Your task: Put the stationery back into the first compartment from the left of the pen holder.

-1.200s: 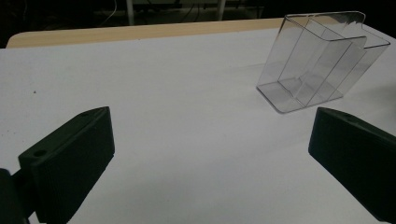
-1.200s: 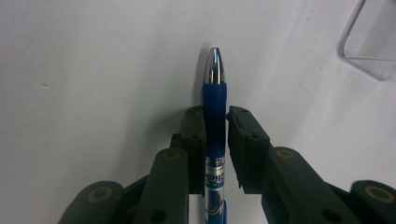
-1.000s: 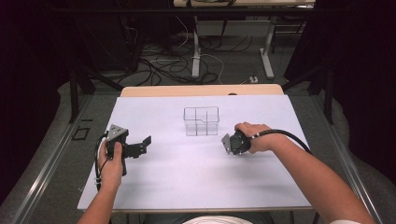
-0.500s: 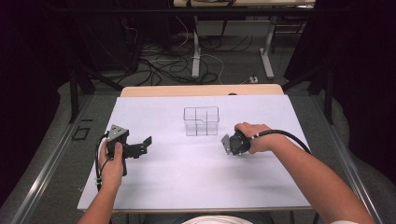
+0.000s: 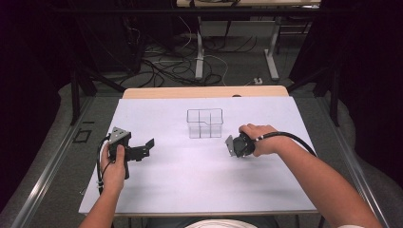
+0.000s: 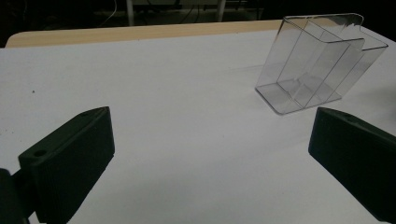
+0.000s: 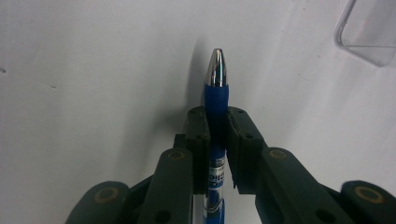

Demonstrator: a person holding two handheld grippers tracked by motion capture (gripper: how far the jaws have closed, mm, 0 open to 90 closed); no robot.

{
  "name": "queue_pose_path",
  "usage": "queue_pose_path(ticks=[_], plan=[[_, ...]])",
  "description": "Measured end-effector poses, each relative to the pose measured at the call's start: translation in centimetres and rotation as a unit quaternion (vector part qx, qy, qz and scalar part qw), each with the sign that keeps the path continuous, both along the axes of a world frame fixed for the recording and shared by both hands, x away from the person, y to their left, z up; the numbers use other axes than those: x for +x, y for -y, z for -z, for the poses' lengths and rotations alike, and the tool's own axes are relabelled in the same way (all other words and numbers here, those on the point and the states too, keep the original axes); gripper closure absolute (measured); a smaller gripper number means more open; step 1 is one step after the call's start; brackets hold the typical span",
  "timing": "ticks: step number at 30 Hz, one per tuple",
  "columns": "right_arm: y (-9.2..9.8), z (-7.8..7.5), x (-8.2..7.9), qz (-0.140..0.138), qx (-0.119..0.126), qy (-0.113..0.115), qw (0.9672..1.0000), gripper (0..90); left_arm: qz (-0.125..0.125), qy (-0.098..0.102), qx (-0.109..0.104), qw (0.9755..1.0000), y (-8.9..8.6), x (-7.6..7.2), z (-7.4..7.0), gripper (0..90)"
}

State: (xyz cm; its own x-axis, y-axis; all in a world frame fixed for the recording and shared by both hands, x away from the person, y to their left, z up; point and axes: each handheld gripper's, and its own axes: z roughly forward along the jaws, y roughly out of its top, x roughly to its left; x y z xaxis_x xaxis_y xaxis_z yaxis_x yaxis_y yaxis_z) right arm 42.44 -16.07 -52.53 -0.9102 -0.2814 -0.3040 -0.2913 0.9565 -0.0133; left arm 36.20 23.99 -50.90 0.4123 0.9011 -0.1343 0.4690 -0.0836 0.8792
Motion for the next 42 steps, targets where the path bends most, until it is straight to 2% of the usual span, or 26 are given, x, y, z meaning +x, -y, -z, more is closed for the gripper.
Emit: queue_pose_path(ticks=[6,9,12,14,17,18,20,22,23,24,25,29,30,31,32,33,34,35,36,38,39,40,41,42], plan=[[0.0,-0.6,0.0,0.016,0.0,0.002,0.9999,80.2,0.0,0.0,-0.001,1.0,0.0,0.1,0.0,0.1],[-0.3,-1.3,-0.1,0.023,-0.016,-0.003,0.9996,80.2,0.0,-0.001,-0.003,1.0,0.0,0.1,0.0,0.1],[-0.5,-1.8,-0.1,0.021,-0.002,0.006,0.9998,80.2,-0.002,-0.001,-0.007,1.0,-0.1,0.0,0.0,0.1],[-0.6,-2.0,-0.3,0.029,0.0,0.007,0.9996,80.2,-0.004,-0.001,-0.01,0.9999,-0.1,0.0,0.0,0.1],[-0.8,-2.3,-0.3,0.027,-0.004,0.008,0.9996,80.2,-0.005,-0.001,-0.011,0.9999,-0.2,0.1,0.0,0.1],[-0.8,-2.2,-0.3,0.025,0.007,0.012,0.9996,80.2,-0.005,-0.001,-0.012,0.9999,-0.2,0.1,0.0,0.1],[-0.9,-2.5,-0.5,0.029,-0.004,0.011,0.9995,80.2,-0.004,-0.001,-0.012,0.9999,-0.1,0.0,0.0,0.1],[-1.0,-2.7,-0.5,0.029,0.0,0.014,0.9995,80.2,-0.002,0.0,-0.012,0.9999,-0.1,0.0,0.0,0.1],[-0.9,-2.6,-0.5,0.025,0.018,0.022,0.9993,80.2,-0.001,0.0,-0.012,0.9999,0.0,0.0,0.0,0.1],[-0.9,-2.6,-0.6,0.025,0.024,0.025,0.9991,80.2,0.0,0.0,-0.01,1.0,0.0,0.0,0.0,0.1],[-0.9,-2.9,-0.6,0.031,0.015,0.02,0.9992,80.2,0.0,-0.001,-0.009,1.0,0.0,0.0,0.0,0.1],[-1.0,-3.5,-0.7,0.044,0.028,0.015,0.9985,80.2,-0.003,0.001,-0.01,0.9999,-0.1,0.0,-0.1,0.1],[-1.1,-3.7,-0.6,0.04,0.029,0.016,0.9986,80.2,-0.003,0.001,-0.011,0.9999,-0.1,0.0,-0.1,0.1],[-1.1,-3.9,-0.5,0.036,0.037,0.016,0.9985,80.2,-0.003,0.001,-0.011,0.9999,-0.1,0.0,-0.1,0.1],[-1.1,-3.8,-0.6,0.04,0.061,0.027,0.9969,80.2,-0.004,0.001,-0.011,0.9999,-0.1,0.0,-0.1,0.1],[-1.2,-4.0,-0.5,0.04,0.065,0.026,0.9968,80.2,-0.003,0.001,-0.011,0.9999,-0.1,0.0,-0.1,0.1],[-1.3,-4.4,-0.6,0.054,0.062,0.017,0.9965,80.2,-0.003,0.001,-0.01,0.9999,-0.1,0.0,-0.1,0.1],[-1.4,-4.7,-0.5,0.051,0.058,0.014,0.9969,80.2,-0.003,0.002,-0.01,0.9999,-0.1,0.0,-0.1,0.1],[-1.5,-5.0,-0.5,0.054,0.065,0.014,0.9963,80.2,-0.003,0.001,-0.01,0.9999,-0.1,0.0,-0.1,0.1],[-1.4,-4.9,-0.5,0.049,0.111,0.034,0.992,80.2,-0.003,0.001,-0.01,0.9999,-0.1,0.0,-0.1,0.1],[-1.4,-5.3,-0.6,0.054,0.108,0.03,0.9922,80.2,-0.004,0.001,-0.01,0.9999,-0.1,0.0,-0.1,0.1],[-1.5,-5.9,-0.6,0.065,0.076,0.014,0.9949,80.2,-0.004,0.001,-0.01,0.9999,-0.1,0.0,-0.1,0.1],[-1.3,-5.3,-0.6,0.052,0.13,0.039,0.9894,80.2,-0.004,0.001,-0.01,0.9999,-0.1,0.0,-0.1,0.1],[-1.4,-5.8,-0.8,0.063,0.109,0.026,0.9917,80.2,-0.004,0.001,-0.01,0.9999,-0.1,0.0,-0.1,0.1]])
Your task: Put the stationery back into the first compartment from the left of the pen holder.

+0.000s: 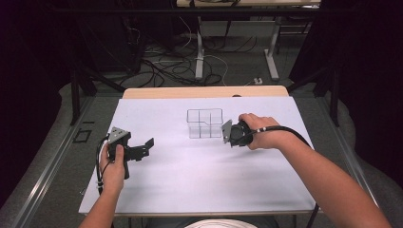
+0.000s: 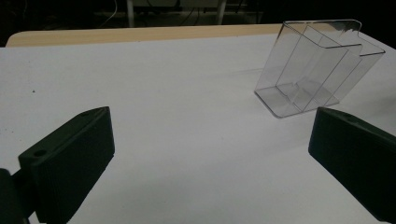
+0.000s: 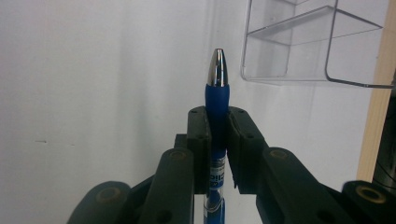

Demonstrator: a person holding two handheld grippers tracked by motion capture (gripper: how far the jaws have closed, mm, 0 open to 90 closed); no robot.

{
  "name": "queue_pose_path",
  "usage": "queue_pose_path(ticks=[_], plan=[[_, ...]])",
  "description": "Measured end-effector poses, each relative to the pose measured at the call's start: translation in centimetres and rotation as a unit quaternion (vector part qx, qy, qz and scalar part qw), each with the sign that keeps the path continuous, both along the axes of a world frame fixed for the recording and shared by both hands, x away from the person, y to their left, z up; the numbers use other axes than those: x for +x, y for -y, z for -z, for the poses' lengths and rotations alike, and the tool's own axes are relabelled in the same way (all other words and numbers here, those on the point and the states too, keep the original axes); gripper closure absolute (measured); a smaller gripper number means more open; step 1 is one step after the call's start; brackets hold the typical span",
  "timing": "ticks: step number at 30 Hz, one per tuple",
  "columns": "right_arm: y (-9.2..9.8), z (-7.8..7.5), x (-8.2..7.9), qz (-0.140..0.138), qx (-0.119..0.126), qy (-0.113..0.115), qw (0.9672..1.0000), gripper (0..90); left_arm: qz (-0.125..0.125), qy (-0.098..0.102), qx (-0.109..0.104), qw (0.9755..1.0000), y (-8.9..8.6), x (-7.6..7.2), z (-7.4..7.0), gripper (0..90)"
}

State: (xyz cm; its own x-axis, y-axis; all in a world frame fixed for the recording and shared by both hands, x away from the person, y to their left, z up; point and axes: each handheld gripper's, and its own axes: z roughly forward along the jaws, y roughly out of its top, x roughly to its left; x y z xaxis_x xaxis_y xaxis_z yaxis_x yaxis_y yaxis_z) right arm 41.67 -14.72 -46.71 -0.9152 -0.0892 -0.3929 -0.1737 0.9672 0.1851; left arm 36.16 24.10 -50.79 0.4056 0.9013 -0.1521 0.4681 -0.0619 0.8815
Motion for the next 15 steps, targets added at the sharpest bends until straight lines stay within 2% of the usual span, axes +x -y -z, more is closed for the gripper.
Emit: queue_pose_path(ticks=[1,2,3,4,5,6,7,8,9,10,11,12,13,15], plan=[[0.1,0.2,-0.1,-0.002,0.026,0.014,0.9996,80.2,0.0,0.0,0.0,1.0,0.0,0.0,0.0,0.1],[0.2,0.1,-0.1,-0.005,0.033,0.017,0.9993,80.2,0.0,0.0,0.0,1.0,0.0,0.0,0.0,0.1],[0.1,-0.8,-0.2,0.014,-0.014,-0.013,0.9997,80.2,0.0,0.0,0.0,1.0,0.0,0.0,0.0,0.1],[0.4,-0.1,-0.2,0.007,0.056,0.017,0.9983,80.2,0.0,-0.001,0.0,1.0,0.0,0.0,0.0,0.1],[0.4,-0.8,-0.3,0.013,0.021,-0.002,0.9997,80.2,0.0,0.0,0.0,1.0,0.0,0.0,0.0,0.1],[0.4,-1.7,-0.4,0.022,-0.022,-0.015,0.9994,80.2,0.0,0.0,0.0,1.0,0.0,0.0,0.0,0.1],[0.6,-0.7,-0.4,0.013,0.06,0.014,0.998,80.2,0.0,0.0,0.0,1.0,0.0,0.0,0.0,0.1],[0.7,-0.1,-0.6,0.017,0.116,0.036,0.9924,80.2,0.0,0.0,-0.001,1.0,0.0,0.0,0.0,0.1],[0.6,-2.1,-0.7,0.035,-0.001,-0.021,0.9991,80.2,0.0,0.0,0.0,1.0,0.0,0.0,0.0,0.1],[0.6,-2.4,-0.7,0.037,0.0,-0.022,0.9991,80.2,0.0,-0.001,0.0,1.0,0.0,0.0,0.0,0.1],[0.7,-0.6,-0.8,0.037,0.141,0.026,0.9889,80.2,0.0,-0.001,0.0,1.0,0.0,0.0,0.0,0.1],[0.7,-0.8,-0.9,0.04,0.143,0.02,0.9887,80.2,0.001,0.0,0.0,1.0,0.0,0.0,0.0,0.1],[0.6,-1.9,-1.0,0.056,0.086,-0.021,0.9944,80.2,0.001,0.0,0.0,1.0,0.1,0.0,0.0,0.1],[0.5,-2.2,-1.0,0.068,0.109,-0.03,0.9913,80.2,0.003,0.0,0.003,1.0,0.1,0.0,0.0,0.1]])
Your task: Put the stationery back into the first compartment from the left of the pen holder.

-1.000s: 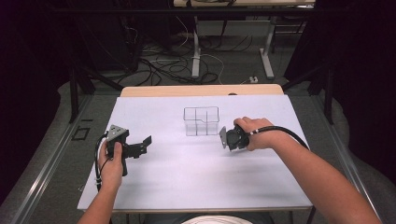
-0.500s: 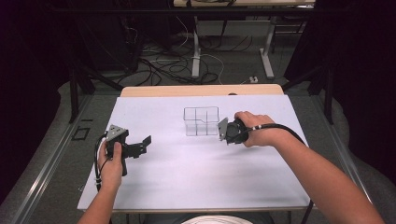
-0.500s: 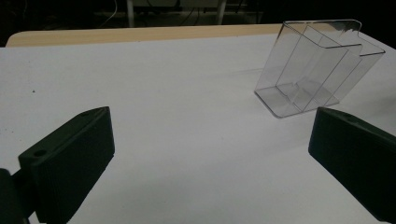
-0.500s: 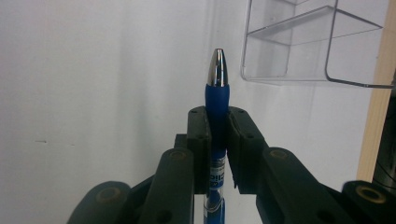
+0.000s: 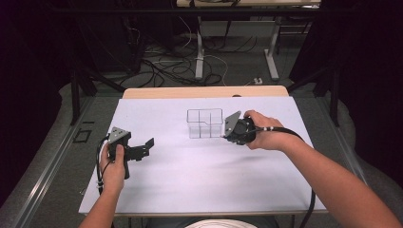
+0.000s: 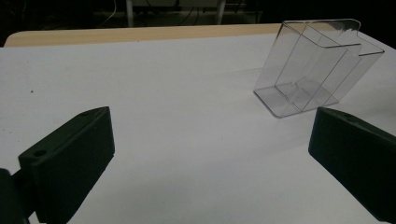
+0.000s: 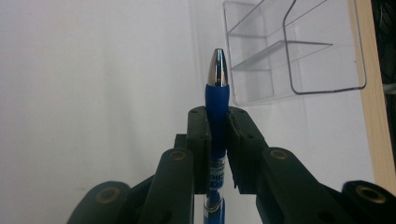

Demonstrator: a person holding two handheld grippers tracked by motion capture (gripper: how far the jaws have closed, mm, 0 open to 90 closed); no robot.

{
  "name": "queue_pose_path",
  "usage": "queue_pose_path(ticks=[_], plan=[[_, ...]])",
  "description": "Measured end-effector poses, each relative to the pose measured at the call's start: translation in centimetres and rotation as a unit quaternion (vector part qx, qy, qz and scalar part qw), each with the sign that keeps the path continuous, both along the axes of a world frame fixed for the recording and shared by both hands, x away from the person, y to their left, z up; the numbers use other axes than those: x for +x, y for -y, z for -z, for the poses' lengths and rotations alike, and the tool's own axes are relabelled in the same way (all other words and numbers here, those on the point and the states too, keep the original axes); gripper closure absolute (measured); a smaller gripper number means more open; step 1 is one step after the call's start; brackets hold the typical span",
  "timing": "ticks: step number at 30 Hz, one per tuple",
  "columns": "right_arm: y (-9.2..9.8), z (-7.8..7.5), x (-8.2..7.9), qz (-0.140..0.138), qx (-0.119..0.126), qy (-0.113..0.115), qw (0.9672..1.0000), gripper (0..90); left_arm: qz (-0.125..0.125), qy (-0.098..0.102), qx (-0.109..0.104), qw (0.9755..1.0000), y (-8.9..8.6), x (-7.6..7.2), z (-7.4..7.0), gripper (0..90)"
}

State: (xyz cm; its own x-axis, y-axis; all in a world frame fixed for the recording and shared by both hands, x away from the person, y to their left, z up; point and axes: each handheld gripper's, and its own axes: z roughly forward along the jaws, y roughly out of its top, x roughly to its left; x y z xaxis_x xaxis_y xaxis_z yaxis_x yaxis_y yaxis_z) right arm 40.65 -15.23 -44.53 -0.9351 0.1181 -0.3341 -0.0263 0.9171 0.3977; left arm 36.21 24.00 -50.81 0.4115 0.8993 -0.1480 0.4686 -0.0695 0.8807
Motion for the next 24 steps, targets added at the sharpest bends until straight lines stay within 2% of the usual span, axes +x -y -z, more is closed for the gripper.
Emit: queue_pose_path(ticks=[4,5,10,13,16,23,24], plan=[[-0.4,-0.4,0.2,0.025,0.042,-0.015,0.9987,80.2,0.001,-0.001,0.0,1.0,0.1,0.0,0.0,0.1],[-0.4,-0.5,0.2,0.039,0.054,-0.023,0.9975,80.2,0.001,-0.001,0.0,1.0,0.1,0.0,0.0,0.1],[-0.7,-1.0,0.8,0.071,0.1,-0.042,0.9916,80.2,-0.001,0.0,-0.001,1.0,0.0,0.0,0.0,0.1],[-0.7,-1.3,1.2,0.087,0.128,-0.053,0.9865,80.2,-0.001,-0.001,-0.002,1.0,0.0,0.0,0.0,0.1],[-0.6,-1.7,1.5,0.101,0.16,-0.065,0.9797,80.2,-0.002,-0.001,-0.002,1.0,0.0,0.0,0.0,0.1],[-0.6,-2.7,1.9,0.124,0.222,-0.075,0.9641,80.2,-0.002,-0.001,-0.003,1.0,-0.1,0.1,0.0,0.1],[-0.7,-2.8,2.0,0.129,0.233,-0.069,0.9615,80.2,-0.002,-0.001,-0.002,1.0,-0.1,0.1,0.0,0.1]])
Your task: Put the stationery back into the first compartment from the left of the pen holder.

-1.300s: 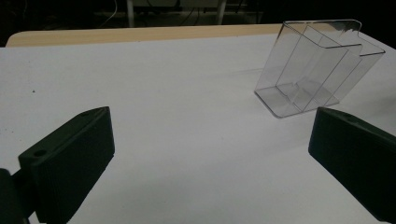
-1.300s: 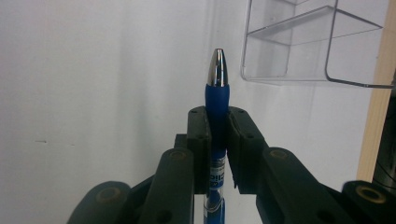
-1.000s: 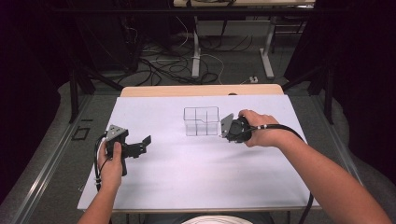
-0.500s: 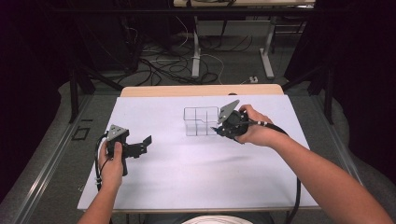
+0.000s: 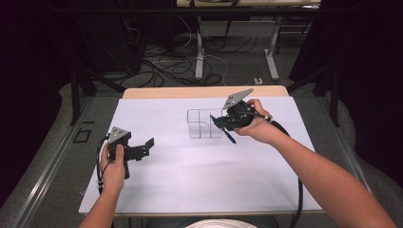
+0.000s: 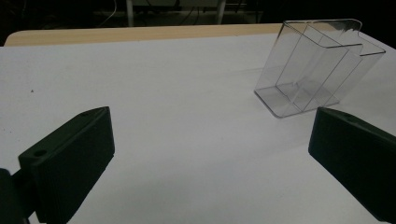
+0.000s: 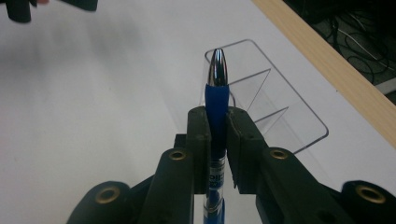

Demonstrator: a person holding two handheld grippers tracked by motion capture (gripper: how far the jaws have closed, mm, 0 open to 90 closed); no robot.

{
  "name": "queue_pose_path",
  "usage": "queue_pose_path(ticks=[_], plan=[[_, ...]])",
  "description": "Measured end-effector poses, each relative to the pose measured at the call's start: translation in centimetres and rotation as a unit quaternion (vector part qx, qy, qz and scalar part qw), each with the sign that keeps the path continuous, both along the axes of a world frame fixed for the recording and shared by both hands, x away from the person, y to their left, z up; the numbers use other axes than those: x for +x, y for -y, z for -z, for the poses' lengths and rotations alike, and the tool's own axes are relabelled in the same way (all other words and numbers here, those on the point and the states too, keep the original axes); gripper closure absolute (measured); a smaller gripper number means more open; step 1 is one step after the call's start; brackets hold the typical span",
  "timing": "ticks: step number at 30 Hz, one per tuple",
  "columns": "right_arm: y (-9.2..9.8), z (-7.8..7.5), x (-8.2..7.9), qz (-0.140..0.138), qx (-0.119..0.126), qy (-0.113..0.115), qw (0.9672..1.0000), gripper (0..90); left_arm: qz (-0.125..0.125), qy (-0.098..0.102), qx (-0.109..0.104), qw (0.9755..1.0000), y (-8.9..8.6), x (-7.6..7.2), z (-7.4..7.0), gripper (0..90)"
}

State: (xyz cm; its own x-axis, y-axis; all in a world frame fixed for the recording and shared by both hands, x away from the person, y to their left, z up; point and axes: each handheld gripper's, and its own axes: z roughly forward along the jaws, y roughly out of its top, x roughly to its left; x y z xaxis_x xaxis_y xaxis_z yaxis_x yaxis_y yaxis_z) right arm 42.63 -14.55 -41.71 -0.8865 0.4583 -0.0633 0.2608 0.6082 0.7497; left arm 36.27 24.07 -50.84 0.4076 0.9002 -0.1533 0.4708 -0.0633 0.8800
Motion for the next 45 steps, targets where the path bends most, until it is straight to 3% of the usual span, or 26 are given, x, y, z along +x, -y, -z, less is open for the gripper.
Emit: queue_pose_path(ticks=[11,16,26,31,45], plan=[[-0.9,-1.0,1.5,0.018,0.066,0.014,0.9976,80.2,-0.007,-0.003,-0.005,1.0,-0.2,0.0,0.0,0.1],[-1.8,-1.4,2.2,0.029,0.096,0.031,0.9945,80.2,-0.009,-0.004,-0.008,0.9999,-0.5,0.1,0.0,0.1],[-3.5,-2.3,3.4,0.042,0.117,0.069,0.9898,80.2,-0.01,-0.007,-0.008,0.9999,-0.3,0.3,0.1,0.1],[-4.0,-2.5,4.0,0.051,0.135,0.084,0.9859,80.2,-0.011,-0.006,-0.009,0.9999,-0.5,0.3,0.2,0.1],[-5.6,-1.4,5.1,0.072,0.161,0.098,0.9795,80.2,-0.009,-0.003,-0.004,0.9999,-0.7,0.1,0.2,0.1]])
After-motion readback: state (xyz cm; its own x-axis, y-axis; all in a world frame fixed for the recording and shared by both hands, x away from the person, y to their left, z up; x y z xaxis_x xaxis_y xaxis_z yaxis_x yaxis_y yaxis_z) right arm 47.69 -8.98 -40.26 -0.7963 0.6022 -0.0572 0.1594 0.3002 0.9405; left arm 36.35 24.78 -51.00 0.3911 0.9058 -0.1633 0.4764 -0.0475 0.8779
